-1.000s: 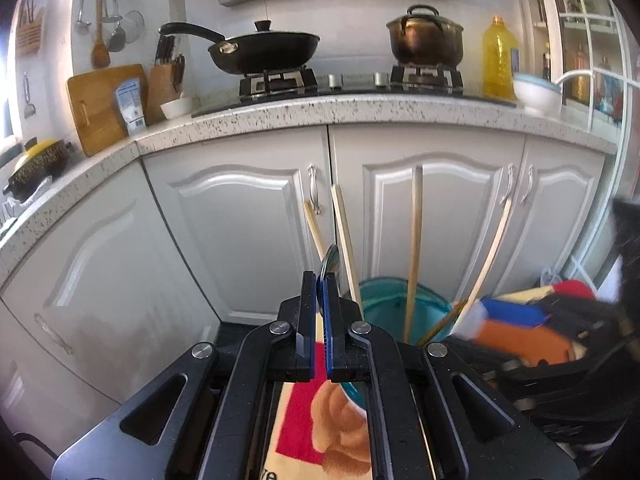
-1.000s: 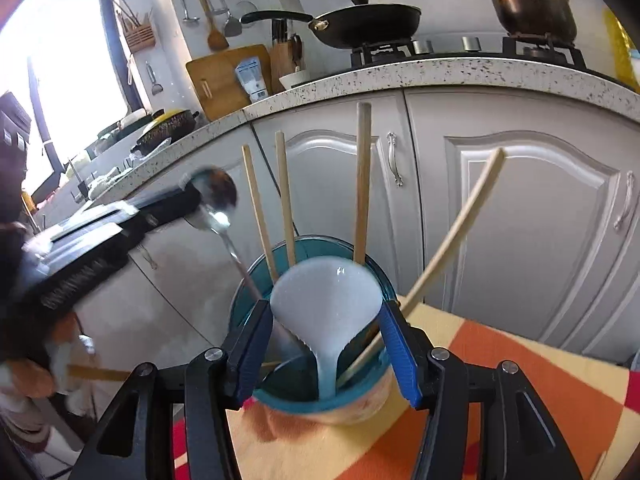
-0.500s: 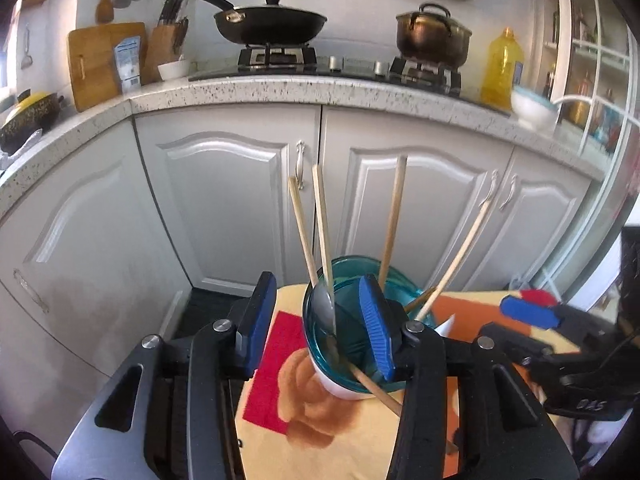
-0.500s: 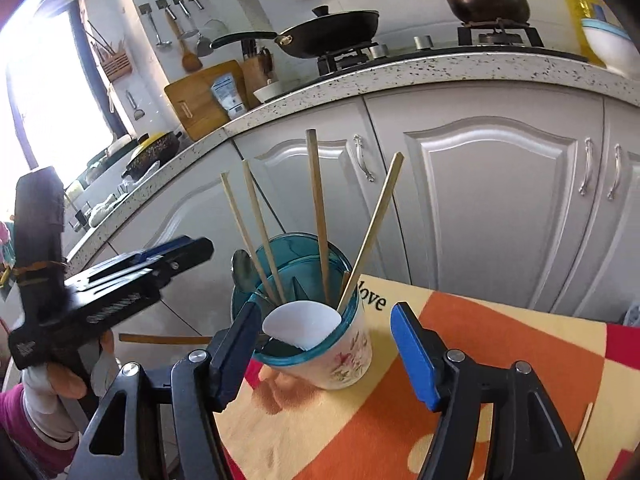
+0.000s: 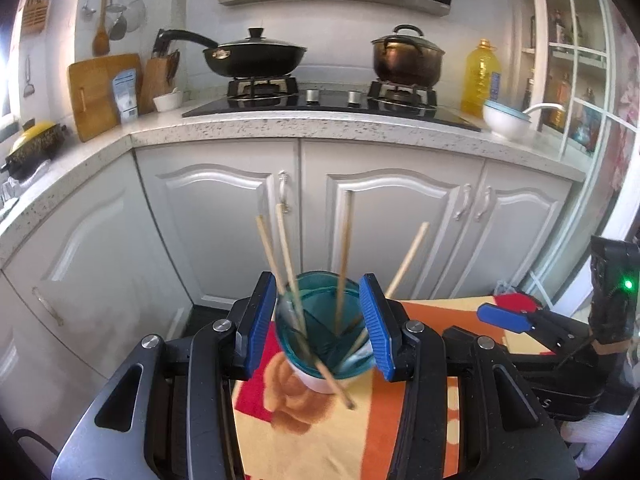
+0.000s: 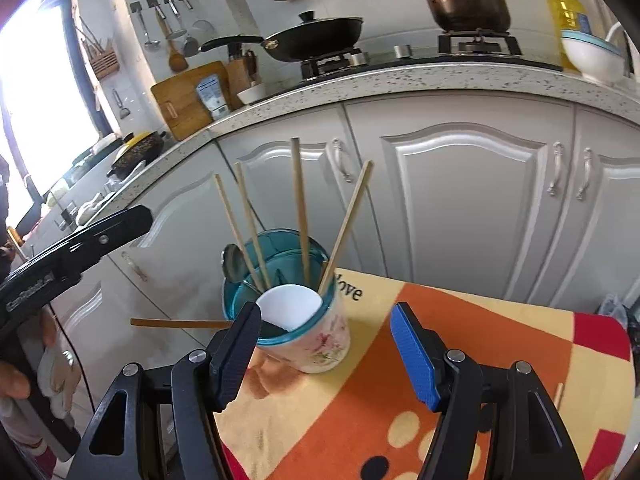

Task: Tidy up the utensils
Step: 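Grasp the metal fork with the left tool while the right tool grasps a chopstick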

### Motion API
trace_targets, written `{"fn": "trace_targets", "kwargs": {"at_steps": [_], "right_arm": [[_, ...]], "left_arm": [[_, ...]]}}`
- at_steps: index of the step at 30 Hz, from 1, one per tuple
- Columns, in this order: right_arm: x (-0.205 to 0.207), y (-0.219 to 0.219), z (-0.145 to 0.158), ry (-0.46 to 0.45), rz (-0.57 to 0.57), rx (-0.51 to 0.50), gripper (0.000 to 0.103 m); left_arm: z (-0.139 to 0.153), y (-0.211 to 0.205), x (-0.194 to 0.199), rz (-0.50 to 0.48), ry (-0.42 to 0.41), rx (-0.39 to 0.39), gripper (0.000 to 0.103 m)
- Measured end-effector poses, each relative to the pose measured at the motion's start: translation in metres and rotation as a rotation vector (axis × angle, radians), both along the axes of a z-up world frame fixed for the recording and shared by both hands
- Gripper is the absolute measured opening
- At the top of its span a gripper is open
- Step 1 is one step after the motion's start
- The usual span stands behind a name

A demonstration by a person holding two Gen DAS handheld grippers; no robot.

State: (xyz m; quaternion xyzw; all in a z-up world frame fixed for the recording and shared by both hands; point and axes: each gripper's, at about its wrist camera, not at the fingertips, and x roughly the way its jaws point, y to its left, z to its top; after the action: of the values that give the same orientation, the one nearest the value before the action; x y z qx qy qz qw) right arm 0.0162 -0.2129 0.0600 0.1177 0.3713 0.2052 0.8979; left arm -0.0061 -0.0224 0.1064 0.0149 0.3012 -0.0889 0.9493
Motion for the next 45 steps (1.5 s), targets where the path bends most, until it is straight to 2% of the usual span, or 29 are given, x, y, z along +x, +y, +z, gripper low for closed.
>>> {"fn": "trace_targets", "kwargs": {"at_steps": [11,17,23,29,33,39,43,45], "right_arm": [[-0.023,-0.039,0.007,0.024,-0.095,-0.055,0.065],[-0.034,-0.074,-0.003,0.07,-0.164,-0.079,0.066],[-0.045,-0.12,-0.04,0.19,-0.252,-0.136,0.066],[-0.051,-0.152,-0.1,0.362,-0.292,-0.223,0.065],[-0.048,-0.164,-0.134,0.438,-0.306,-0.261,0.056],[-0.039,-0.167,-0.155,0.479,-0.272,-0.271,0.049],[-0.031,-0.157,-0.157,0.462,-0.221,-0.376,0.044],[-0.032,-0.166,-0.156,0.463,-0.216,-0.364,0.04]], "left_arm": [[-0.008,-0.051,-0.017,-0.102,0.029,0.005,0.043],[-0.024,-0.082,-0.018,-0.163,0.068,0.012,0.043],[-0.048,-0.106,-0.015,-0.209,0.137,0.017,0.043],[-0.085,-0.126,-0.008,-0.267,0.256,0.02,0.043],[-0.106,-0.134,-0.003,-0.281,0.33,0.019,0.043],[-0.119,-0.142,0.005,-0.281,0.354,0.033,0.043],[-0.128,-0.155,0.012,-0.314,0.395,0.02,0.043],[-0.132,-0.166,0.013,-0.344,0.413,0.013,0.043]]}}
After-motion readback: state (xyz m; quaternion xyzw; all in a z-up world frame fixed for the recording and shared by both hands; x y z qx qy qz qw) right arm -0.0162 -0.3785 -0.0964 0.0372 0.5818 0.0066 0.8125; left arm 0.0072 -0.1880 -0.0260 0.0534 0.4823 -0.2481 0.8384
